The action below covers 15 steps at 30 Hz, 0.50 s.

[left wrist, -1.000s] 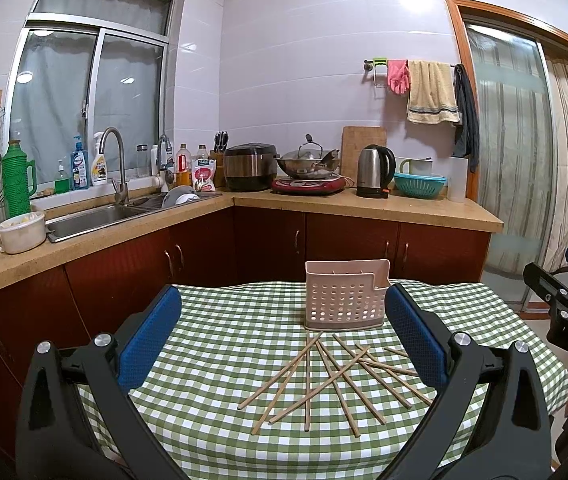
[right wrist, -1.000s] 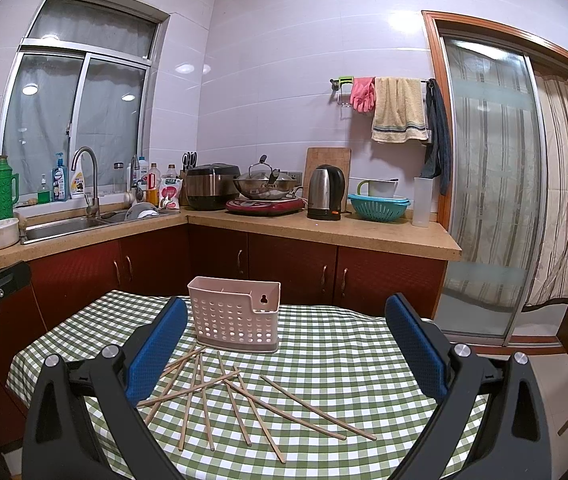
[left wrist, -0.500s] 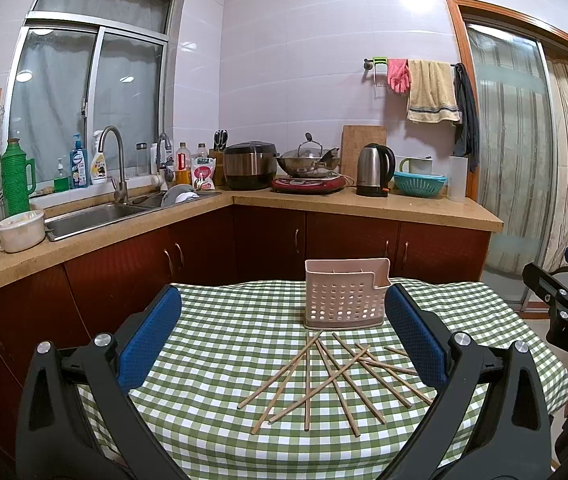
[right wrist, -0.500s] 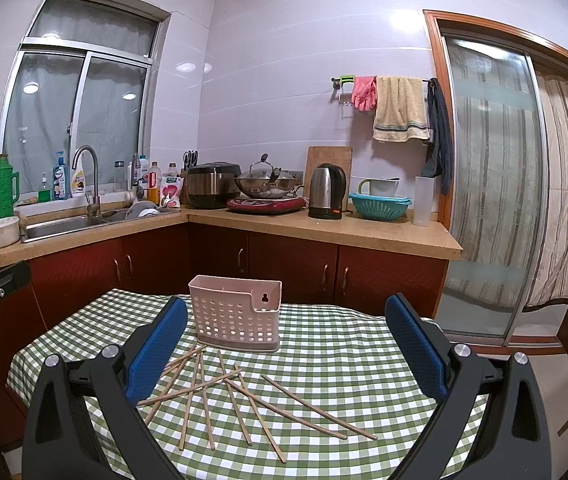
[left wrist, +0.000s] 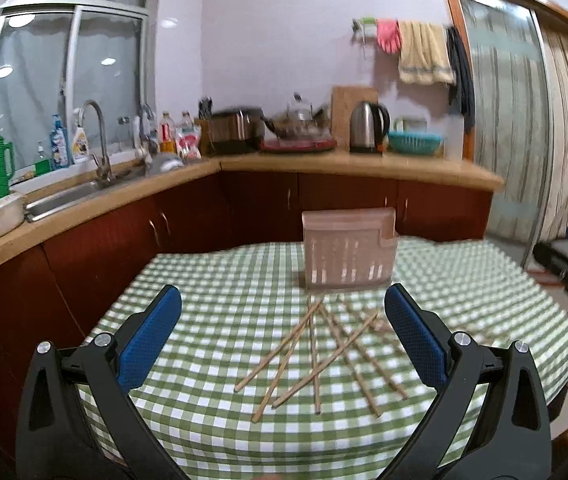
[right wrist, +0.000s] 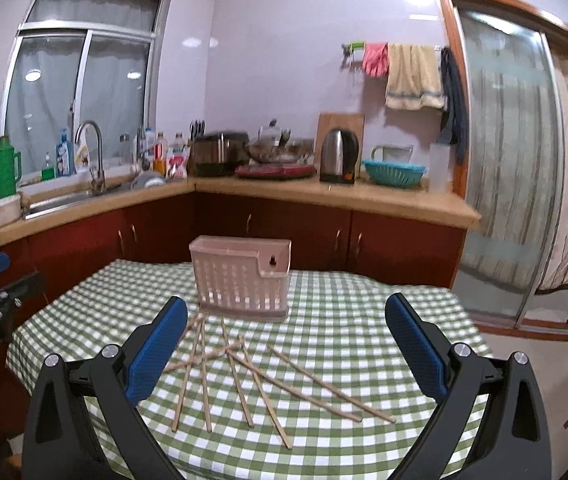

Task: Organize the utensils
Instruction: 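Lower the left tool and close it on a wooden chopstick while the right tool lowers toward the chopsticks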

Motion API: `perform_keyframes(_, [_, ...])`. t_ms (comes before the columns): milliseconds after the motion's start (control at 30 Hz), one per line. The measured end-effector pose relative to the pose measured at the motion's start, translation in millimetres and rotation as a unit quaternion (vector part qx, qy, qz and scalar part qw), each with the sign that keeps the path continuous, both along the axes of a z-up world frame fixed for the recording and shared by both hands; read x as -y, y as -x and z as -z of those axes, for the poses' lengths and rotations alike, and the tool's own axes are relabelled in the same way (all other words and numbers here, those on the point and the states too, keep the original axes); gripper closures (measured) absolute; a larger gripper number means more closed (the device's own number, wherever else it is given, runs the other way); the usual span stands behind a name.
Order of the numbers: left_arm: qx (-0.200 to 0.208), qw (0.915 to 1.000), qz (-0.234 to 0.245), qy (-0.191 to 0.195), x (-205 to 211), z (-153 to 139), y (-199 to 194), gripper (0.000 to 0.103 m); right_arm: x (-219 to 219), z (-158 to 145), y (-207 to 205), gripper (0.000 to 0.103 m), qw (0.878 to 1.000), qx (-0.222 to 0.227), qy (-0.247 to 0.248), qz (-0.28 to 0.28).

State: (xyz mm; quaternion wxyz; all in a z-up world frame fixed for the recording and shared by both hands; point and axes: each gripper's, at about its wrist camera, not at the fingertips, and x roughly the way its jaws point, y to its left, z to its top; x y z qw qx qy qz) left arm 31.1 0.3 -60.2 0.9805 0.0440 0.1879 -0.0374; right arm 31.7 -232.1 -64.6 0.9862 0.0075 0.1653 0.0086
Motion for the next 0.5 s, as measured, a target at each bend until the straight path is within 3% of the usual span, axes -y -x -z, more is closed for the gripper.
perform_keyframes(233, [-0.07, 0.9975, 0.003, -0.003, -9, 67, -42, 0.006, 10, 52, -31, 0.006, 0.998, -0.055, -0.025, -0.012])
perform_keyframes(267, [-0.078, 0.9969, 0.005, -0.008, -9, 77, -47, 0.009, 10, 59, -34, 0.006, 0.998, -0.061, -0.026, -0.013])
perform_keyframes(333, [-0.096, 0.9953, 0.009, -0.012, -11, 93, -56, 0.025, 11, 73, -40, 0.006, 0.997, -0.072, -0.024, -0.015])
perform_keyframes(500, [-0.135, 0.9903, 0.03, -0.012, -17, 125, -71, 0.034, 8, 96, -55, 0.007, 0.994, -0.102, -0.016, -0.022])
